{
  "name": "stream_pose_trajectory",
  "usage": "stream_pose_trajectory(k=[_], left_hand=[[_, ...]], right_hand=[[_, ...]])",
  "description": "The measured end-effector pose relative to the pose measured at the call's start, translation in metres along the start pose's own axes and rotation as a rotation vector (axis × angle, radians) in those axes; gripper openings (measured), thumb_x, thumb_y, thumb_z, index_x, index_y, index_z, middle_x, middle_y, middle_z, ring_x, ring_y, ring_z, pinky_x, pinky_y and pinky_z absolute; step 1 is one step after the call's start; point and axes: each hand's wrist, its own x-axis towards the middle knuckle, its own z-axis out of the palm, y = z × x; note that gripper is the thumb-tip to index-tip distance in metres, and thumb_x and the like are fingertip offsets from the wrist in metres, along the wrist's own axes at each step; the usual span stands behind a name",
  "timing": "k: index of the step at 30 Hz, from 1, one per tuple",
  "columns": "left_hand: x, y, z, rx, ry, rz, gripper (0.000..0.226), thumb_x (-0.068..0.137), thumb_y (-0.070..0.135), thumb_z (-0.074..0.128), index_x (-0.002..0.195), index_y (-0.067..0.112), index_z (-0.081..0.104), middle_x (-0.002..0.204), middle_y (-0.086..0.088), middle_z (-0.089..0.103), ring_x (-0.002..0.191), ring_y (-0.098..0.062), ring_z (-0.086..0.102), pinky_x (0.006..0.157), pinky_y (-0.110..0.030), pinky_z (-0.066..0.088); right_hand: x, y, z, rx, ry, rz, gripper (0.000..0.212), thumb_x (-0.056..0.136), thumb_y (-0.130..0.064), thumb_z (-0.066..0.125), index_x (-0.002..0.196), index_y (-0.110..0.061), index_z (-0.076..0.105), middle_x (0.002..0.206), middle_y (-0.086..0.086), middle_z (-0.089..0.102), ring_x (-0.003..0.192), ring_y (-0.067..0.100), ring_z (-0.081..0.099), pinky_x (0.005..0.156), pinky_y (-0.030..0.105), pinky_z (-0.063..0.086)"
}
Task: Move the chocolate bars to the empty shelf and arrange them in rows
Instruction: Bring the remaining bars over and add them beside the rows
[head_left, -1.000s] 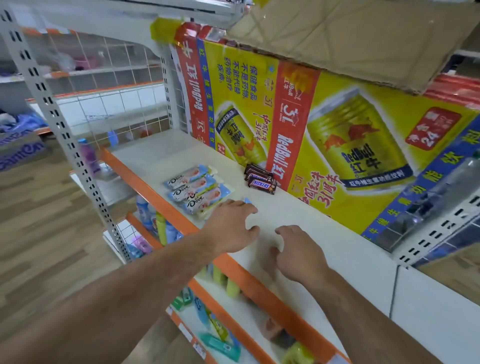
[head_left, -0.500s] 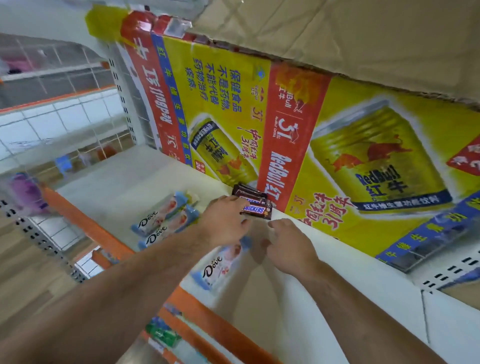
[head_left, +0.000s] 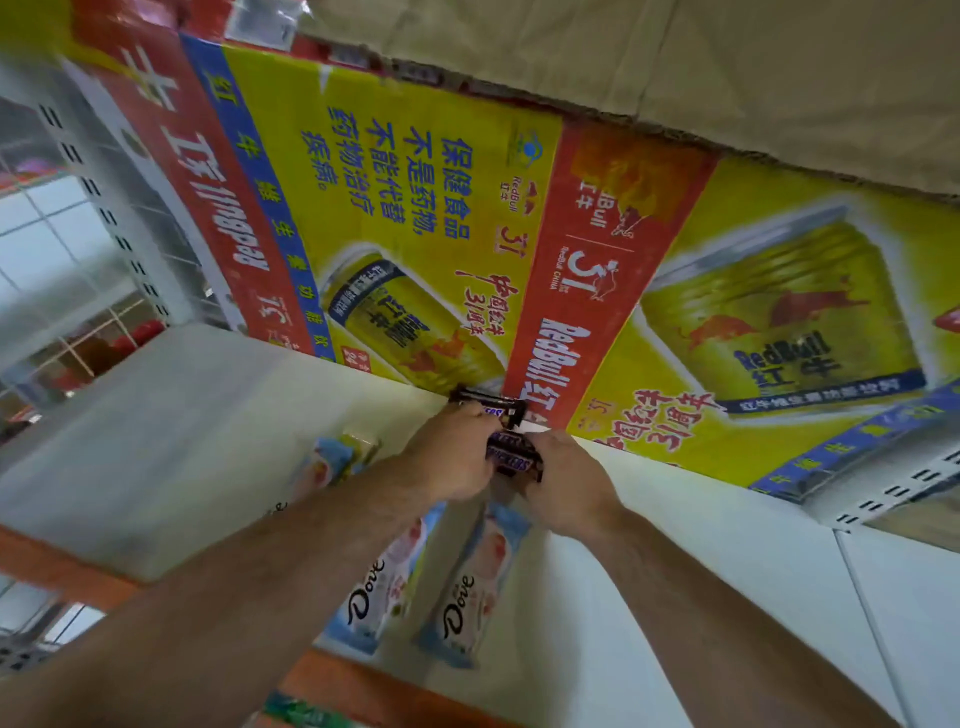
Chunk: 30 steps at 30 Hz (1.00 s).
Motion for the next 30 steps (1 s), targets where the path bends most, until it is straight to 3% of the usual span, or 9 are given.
stream_pose_trajectory(k=[3, 7, 12, 17, 21, 23, 25, 30], left_hand=[[0.001, -0.001, 0.0, -0.064, -0.016, 0.016, 0.04, 0.078, 0.02, 0.064, 0.117, 0.017, 0.061, 0.117, -0.006, 0.053, 0.111, -0.026, 0.051, 0.094, -0.035, 0.045], [0.001, 0.002, 0.0, -0.128, -0.076, 0.026, 0.036, 0.068, 0.018, 0.066, 0.103, 0.023, 0.058, 0.107, -0.002, 0.055, 0.101, -0.024, 0.054, 0.083, -0.036, 0.048], [0.0, 0.003, 0.008, -0.162, -0.08, 0.034, 0.044, 0.067, 0.016, 0.07, 0.108, 0.025, 0.057, 0.112, 0.0, 0.057, 0.104, -0.021, 0.052, 0.085, -0.034, 0.047], [0.006, 0.021, 0.01, -0.164, -0.074, 0.058, 0.041, 0.066, 0.009, 0.068, 0.103, 0.026, 0.06, 0.105, -0.001, 0.056, 0.096, -0.018, 0.052, 0.074, -0.026, 0.042], [0.004, 0.053, 0.015, -0.31, -0.111, 0.066, 0.039, 0.068, 0.007, 0.064, 0.098, 0.031, 0.059, 0.101, 0.0, 0.062, 0.084, -0.017, 0.058, 0.068, -0.029, 0.05], [0.0, 0.077, 0.019, -0.452, -0.145, 0.069, 0.038, 0.07, 0.005, 0.064, 0.096, 0.034, 0.06, 0.094, 0.003, 0.066, 0.073, -0.015, 0.062, 0.053, -0.025, 0.049], [-0.007, 0.103, 0.024, -0.57, -0.183, 0.064, 0.041, 0.07, 0.004, 0.062, 0.093, 0.038, 0.059, 0.09, 0.005, 0.065, 0.065, -0.016, 0.062, 0.04, -0.02, 0.043], [-0.029, 0.17, 0.046, -0.67, -0.241, 0.103, 0.046, 0.069, -0.001, 0.061, 0.094, 0.037, 0.063, 0.091, 0.004, 0.064, 0.062, -0.012, 0.057, 0.038, -0.016, 0.036]], right_hand=[[-0.005, 0.001, 0.003, -0.06, 0.032, 0.026, 0.027, 0.084, -0.027, 0.059, 0.11, -0.02, 0.058, 0.105, 0.002, 0.053, 0.095, 0.026, 0.061, 0.075, 0.037, 0.051], [-0.015, 0.004, 0.002, -0.115, 0.086, 0.068, 0.019, 0.085, -0.023, 0.058, 0.103, -0.016, 0.055, 0.099, 0.004, 0.054, 0.092, 0.028, 0.059, 0.071, 0.035, 0.047], [-0.041, 0.014, -0.003, -0.065, 0.123, 0.174, 0.015, 0.091, -0.029, 0.053, 0.1, -0.018, 0.059, 0.097, 0.003, 0.06, 0.091, 0.025, 0.058, 0.072, 0.033, 0.046], [-0.085, 0.034, -0.016, 0.071, 0.212, 0.381, 0.007, 0.089, -0.031, 0.056, 0.083, -0.027, 0.06, 0.081, -0.004, 0.064, 0.074, 0.017, 0.058, 0.058, 0.028, 0.042], [-0.129, 0.051, -0.029, 0.21, 0.28, 0.504, 0.015, 0.084, -0.03, 0.061, 0.07, -0.031, 0.057, 0.07, -0.009, 0.062, 0.062, 0.004, 0.057, 0.044, 0.017, 0.034], [-0.152, 0.06, -0.036, 0.248, 0.31, 0.537, 0.015, 0.084, -0.03, 0.062, 0.069, -0.032, 0.058, 0.067, -0.009, 0.061, 0.06, 0.004, 0.056, 0.041, 0.013, 0.032], [-0.175, 0.07, -0.042, 0.294, 0.347, 0.569, 0.012, 0.082, -0.028, 0.063, 0.07, -0.029, 0.061, 0.063, -0.007, 0.06, 0.057, 0.008, 0.056, 0.039, 0.014, 0.032], [-0.237, 0.105, -0.052, 0.402, 0.372, 0.641, 0.005, 0.08, -0.025, 0.063, 0.076, -0.023, 0.065, 0.057, -0.003, 0.056, 0.049, 0.017, 0.051, 0.044, 0.023, 0.034]])
